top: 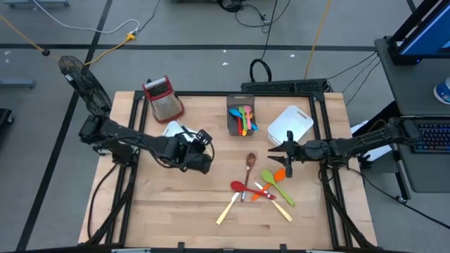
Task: Pick & Place Kitchen Items
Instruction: Put the yellow knife into the left white bin
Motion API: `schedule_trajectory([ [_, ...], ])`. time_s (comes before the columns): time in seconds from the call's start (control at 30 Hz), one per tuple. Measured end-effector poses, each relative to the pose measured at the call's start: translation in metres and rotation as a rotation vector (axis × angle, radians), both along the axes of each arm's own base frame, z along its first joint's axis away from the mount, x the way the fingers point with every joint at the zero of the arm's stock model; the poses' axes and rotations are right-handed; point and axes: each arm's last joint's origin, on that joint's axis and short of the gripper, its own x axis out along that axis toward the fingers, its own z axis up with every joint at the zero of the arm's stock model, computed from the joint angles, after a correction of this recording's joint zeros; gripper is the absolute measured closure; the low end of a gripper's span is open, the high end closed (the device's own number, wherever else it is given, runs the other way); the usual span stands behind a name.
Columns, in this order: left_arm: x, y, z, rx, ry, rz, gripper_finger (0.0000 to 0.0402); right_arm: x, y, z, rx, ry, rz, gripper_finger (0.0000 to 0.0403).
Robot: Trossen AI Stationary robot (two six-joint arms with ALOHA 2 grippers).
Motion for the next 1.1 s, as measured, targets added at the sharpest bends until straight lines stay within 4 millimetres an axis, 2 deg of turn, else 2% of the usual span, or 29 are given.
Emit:
schedule_trajectory([
  [0.33, 0.003, 0.011, 0.002, 0.115, -0.040, 0.067, 0.0363, 0.000, 0.000, 0.000, -0.001, 0.004, 0.000, 0.0289],
  [0.47, 0.016, 0.011, -0.003, 0.269, -0.116, 0.109, 0.0362, 0.000, 0.000, 0.000, -0.001, 0.004, 0.000, 0.0289],
  [0.63, 0.045, 0.009, -0.019, 0.479, -0.251, 0.192, 0.0363, 0.000, 0.000, 0.000, -0.001, 0.004, -0.001, 0.0289],
  [0.77, 0.062, -0.001, -0.034, 0.576, -0.346, 0.253, 0.0363, 0.000, 0.000, 0.000, -0.001, 0.005, -0.001, 0.0289],
  [0.87, 0.069, -0.013, -0.042, 0.586, -0.424, 0.276, 0.0362, 0.000, 0.000, -0.001, -0.002, 0.007, -0.001, 0.0289],
  [1.1, 0.072, -0.039, -0.046, 0.565, -0.524, 0.266, 0.0362, -0.001, 0.000, -0.002, -0.004, 0.019, -0.001, 0.0289],
])
